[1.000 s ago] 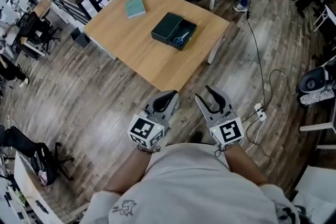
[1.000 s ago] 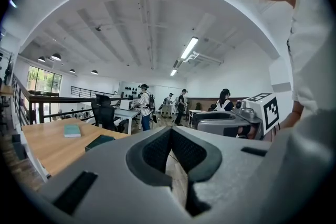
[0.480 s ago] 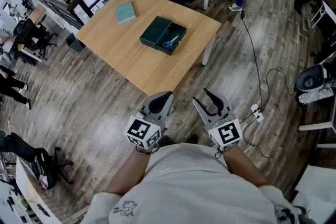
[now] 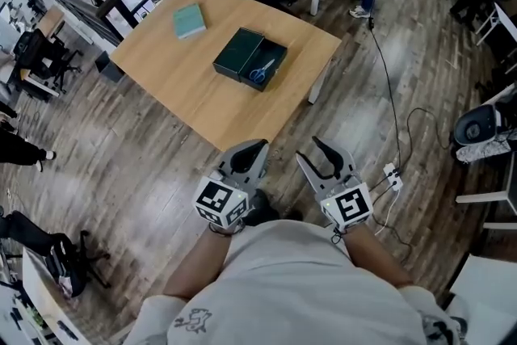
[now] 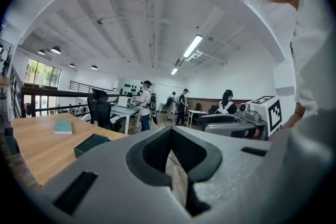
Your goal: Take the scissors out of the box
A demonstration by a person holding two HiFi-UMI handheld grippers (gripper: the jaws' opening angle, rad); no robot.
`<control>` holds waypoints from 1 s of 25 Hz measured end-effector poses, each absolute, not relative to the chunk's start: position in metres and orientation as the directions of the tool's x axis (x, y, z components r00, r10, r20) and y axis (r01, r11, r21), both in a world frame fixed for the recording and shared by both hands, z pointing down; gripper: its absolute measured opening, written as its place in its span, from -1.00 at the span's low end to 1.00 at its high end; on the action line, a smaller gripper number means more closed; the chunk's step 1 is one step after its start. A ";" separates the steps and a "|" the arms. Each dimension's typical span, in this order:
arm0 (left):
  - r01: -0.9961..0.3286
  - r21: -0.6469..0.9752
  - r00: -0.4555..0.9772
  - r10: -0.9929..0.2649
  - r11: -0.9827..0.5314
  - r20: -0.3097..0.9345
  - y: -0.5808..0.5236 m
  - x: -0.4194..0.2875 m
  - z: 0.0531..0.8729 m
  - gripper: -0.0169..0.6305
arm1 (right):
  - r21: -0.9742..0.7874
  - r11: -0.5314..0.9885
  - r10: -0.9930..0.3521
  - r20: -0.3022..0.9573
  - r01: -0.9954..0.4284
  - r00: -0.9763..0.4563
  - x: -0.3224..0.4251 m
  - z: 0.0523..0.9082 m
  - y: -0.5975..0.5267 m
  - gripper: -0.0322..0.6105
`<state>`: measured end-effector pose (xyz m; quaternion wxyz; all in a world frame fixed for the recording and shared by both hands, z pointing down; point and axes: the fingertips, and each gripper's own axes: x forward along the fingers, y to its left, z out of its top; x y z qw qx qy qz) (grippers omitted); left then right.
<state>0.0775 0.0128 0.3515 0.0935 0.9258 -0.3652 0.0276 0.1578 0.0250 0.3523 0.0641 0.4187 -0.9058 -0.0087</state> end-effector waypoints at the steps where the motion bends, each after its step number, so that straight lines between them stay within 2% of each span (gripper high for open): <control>1: -0.680 0.151 0.733 -0.670 -0.717 0.118 0.007 0.074 0.351 -0.93 | 0.074 0.652 -0.757 0.109 -0.754 -0.644 0.153 0.352 0.020 -0.31; 25: -0.688 0.154 0.722 -0.690 -0.709 0.048 -0.080 -0.041 0.335 -0.93 | 0.083 0.682 -0.727 0.177 -0.726 -0.663 0.036 0.355 -0.071 -0.31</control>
